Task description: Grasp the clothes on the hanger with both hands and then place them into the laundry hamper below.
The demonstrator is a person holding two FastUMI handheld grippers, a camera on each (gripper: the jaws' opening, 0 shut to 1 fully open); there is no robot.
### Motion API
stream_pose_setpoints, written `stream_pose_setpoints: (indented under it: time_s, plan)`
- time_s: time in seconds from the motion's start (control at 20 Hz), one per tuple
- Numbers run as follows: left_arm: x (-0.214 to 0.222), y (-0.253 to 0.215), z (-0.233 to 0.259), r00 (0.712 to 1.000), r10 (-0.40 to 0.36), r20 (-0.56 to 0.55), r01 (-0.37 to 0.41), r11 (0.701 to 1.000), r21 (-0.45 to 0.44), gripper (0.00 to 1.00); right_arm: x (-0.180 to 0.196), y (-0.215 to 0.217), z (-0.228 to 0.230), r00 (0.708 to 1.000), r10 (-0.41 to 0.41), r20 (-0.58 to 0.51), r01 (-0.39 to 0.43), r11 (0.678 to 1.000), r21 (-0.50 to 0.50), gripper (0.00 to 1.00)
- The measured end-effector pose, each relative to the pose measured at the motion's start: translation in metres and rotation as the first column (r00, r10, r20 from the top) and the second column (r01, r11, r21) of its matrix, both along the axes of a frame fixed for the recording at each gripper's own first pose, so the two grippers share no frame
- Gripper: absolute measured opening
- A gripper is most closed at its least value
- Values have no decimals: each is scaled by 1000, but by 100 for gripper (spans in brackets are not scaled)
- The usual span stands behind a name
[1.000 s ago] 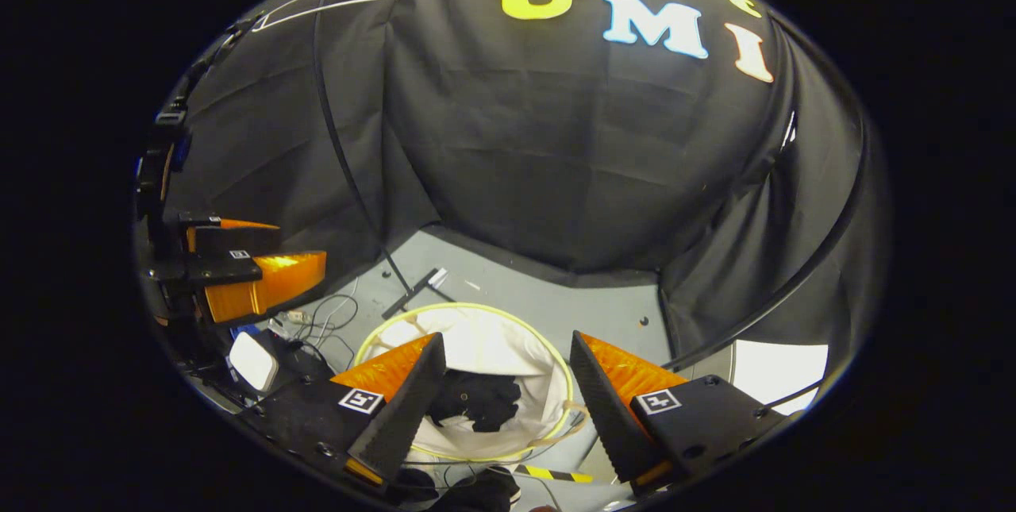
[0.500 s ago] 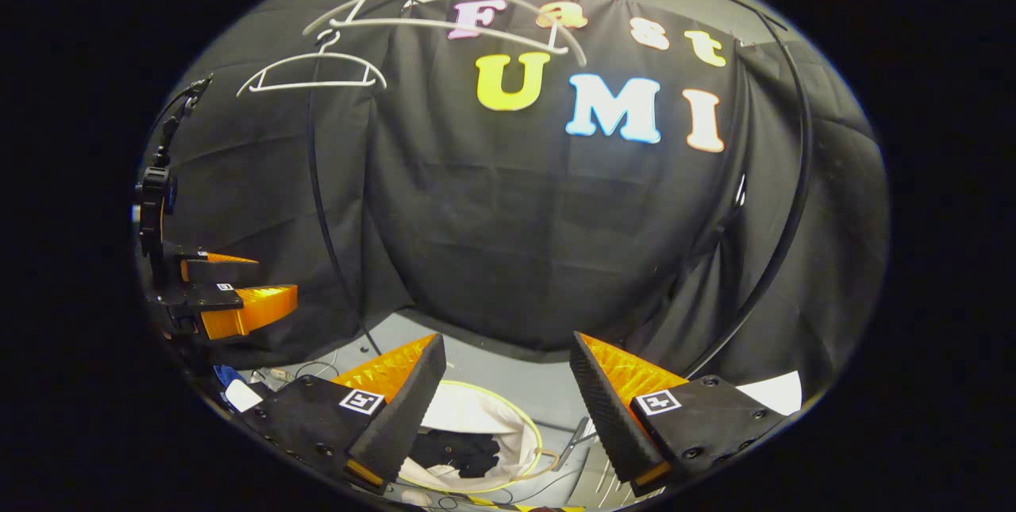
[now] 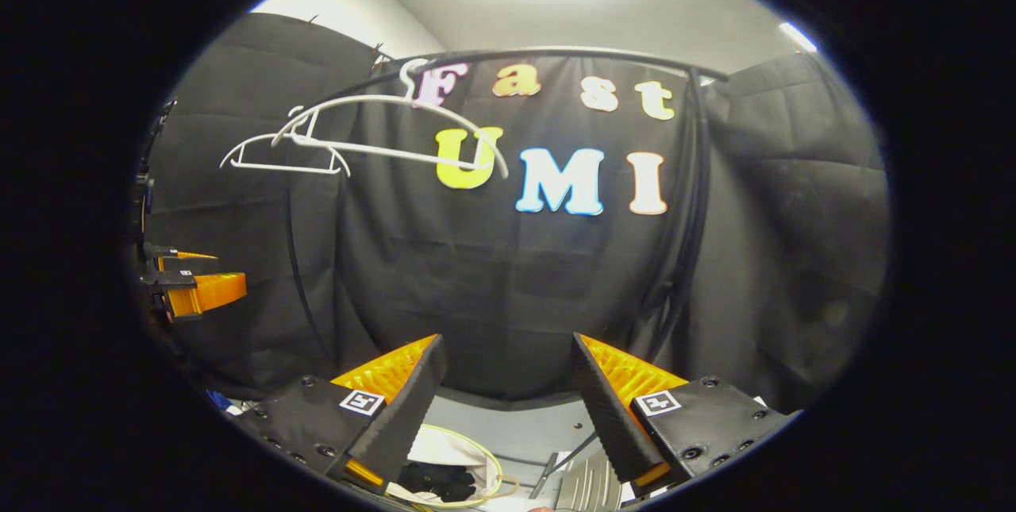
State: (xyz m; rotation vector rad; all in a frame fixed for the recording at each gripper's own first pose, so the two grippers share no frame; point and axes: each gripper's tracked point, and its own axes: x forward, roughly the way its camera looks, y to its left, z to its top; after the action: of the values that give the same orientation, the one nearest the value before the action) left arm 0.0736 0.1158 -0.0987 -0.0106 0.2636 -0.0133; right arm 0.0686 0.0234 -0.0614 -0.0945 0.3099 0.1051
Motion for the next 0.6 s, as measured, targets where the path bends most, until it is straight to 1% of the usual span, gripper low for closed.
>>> stream_pose_setpoints:
  time_s: [0.1, 0.15, 0.2, 0.35, 0.5, 0.6]
  plan:
    - [-12, -3, 25, 999, 2, 46, -2, 1000, -1, 99, -8, -16, 20, 999, -29, 25, 28, 1000, 5, 97]
    - [-17, -5, 36, 998, 7, 66, -7, 1000, 0, 99, -14, -24, 30, 998, -45, 38, 45, 999, 9, 99]
    - [-22, -7, 47, 996, 15, 86, -16, 1000, 0, 99, -18, -31, 40, 997, -57, 54, 56, 998, 14, 97]
    - [-40, -8, 81, 990, 34, 138, -33, 999, -9, 98, -35, -46, 63, 991, -86, 101, 84, 996, 18, 97]
    - [-45, -7, 101, 984, 42, 175, -41, 999, -8, 98, -48, -57, 80, 985, -105, 135, 105, 994, 12, 98]
    - [-50, -7, 113, 978, 54, 199, -53, 999, -11, 98, -53, -66, 93, 977, -117, 176, 117, 993, 7, 98]
